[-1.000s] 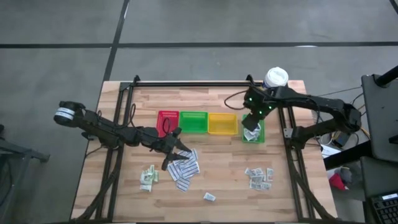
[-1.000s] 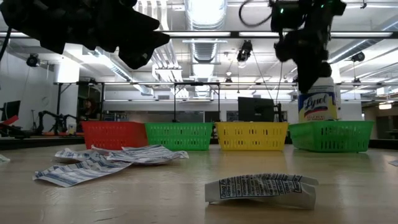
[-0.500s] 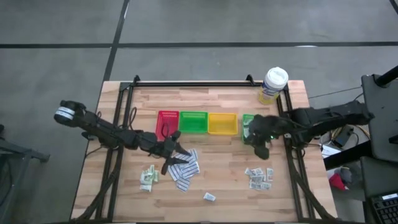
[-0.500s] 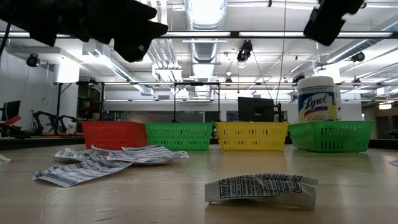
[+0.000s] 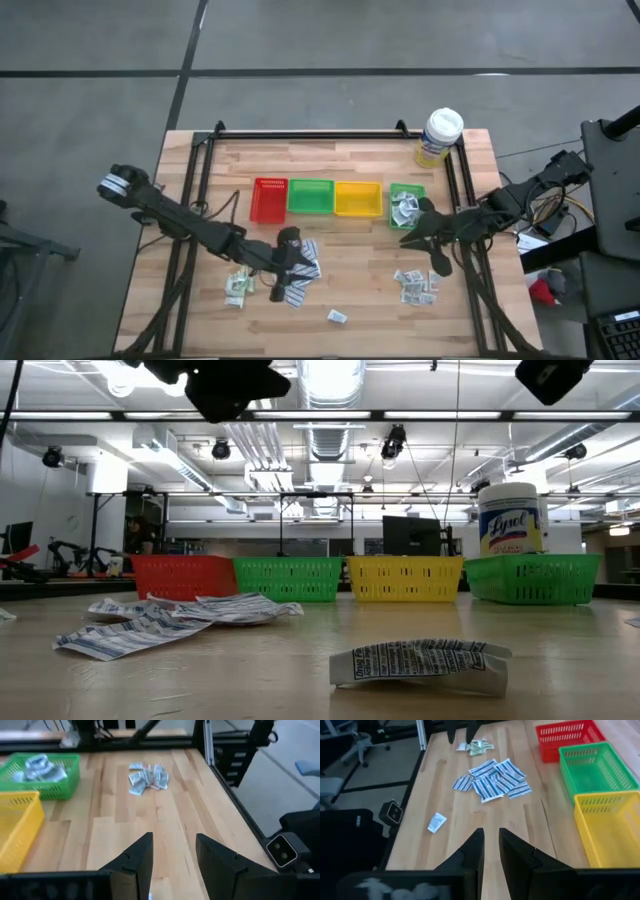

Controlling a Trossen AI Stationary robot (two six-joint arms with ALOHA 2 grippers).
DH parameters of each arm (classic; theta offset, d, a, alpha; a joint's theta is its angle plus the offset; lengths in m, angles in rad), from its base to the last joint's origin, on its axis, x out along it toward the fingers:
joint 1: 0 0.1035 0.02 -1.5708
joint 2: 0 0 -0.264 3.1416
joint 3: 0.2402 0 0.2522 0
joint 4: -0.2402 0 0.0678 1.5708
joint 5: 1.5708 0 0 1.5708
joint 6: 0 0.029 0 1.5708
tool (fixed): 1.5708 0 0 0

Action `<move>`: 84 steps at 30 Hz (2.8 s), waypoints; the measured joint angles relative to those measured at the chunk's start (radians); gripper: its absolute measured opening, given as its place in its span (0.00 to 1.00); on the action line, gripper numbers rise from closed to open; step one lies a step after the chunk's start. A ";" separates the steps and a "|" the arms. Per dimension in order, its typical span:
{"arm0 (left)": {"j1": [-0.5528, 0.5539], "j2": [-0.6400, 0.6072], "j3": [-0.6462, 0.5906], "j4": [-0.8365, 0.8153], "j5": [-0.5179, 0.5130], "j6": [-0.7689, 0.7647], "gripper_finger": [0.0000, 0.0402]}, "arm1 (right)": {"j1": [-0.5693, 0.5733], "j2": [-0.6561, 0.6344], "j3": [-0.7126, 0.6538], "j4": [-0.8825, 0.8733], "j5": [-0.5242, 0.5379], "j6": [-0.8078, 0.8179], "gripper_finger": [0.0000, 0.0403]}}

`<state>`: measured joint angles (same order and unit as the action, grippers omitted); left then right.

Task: Pick & Place First Aid Supplies
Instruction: Put the blue alcohol pad into the right green bin

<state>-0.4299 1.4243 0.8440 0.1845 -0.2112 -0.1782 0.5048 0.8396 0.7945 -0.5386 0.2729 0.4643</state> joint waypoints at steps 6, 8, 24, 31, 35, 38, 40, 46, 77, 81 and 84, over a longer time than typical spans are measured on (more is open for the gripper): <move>-0.003 0.134 0.146 -0.175 -0.002 -0.086 0.36 | 0.004 -0.053 -0.035 -0.002 0.020 -0.004 0.14; -0.005 0.182 0.198 -0.220 -0.002 -0.107 0.36 | 0.004 -0.073 -0.043 -0.002 0.020 -0.008 0.14; -0.034 0.541 0.665 -0.587 0.099 -0.075 0.36 | 0.003 -0.138 -0.103 0.004 0.045 0.045 0.14; -0.043 0.662 0.805 -0.612 0.125 -0.076 0.36 | 0.003 -0.139 -0.103 0.007 0.045 0.034 0.14; -0.046 0.707 0.846 -0.614 0.149 -0.100 0.36 | 0.004 -0.139 -0.103 0.006 0.044 0.016 0.14; -0.048 0.727 0.857 -0.613 0.151 -0.129 0.36 | 0.004 -0.143 -0.103 0.006 0.044 -0.025 0.14; -0.050 0.734 0.857 -0.614 0.151 -0.152 0.36 | 0.004 -0.153 -0.103 0.006 0.044 -0.049 0.14; -0.058 0.743 0.855 -0.614 0.152 -0.199 0.36 | 0.004 -0.204 -0.109 0.008 0.044 -0.091 0.14; -0.083 0.743 0.840 -0.648 0.177 -0.270 0.35 | 0.004 -0.380 -0.314 0.186 0.053 -0.124 0.14; -0.083 0.749 0.821 -0.641 0.177 -0.280 0.35 | 0.004 -0.379 -0.314 0.186 0.053 -0.124 0.14; -0.083 0.767 0.819 -0.635 0.177 -0.288 0.35 | 0.003 -0.379 -0.314 0.186 0.053 -0.124 0.14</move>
<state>-0.5125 2.1918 1.6630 -0.4500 -0.0341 -0.4661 0.5079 0.4603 0.4801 -0.3525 0.3256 0.3405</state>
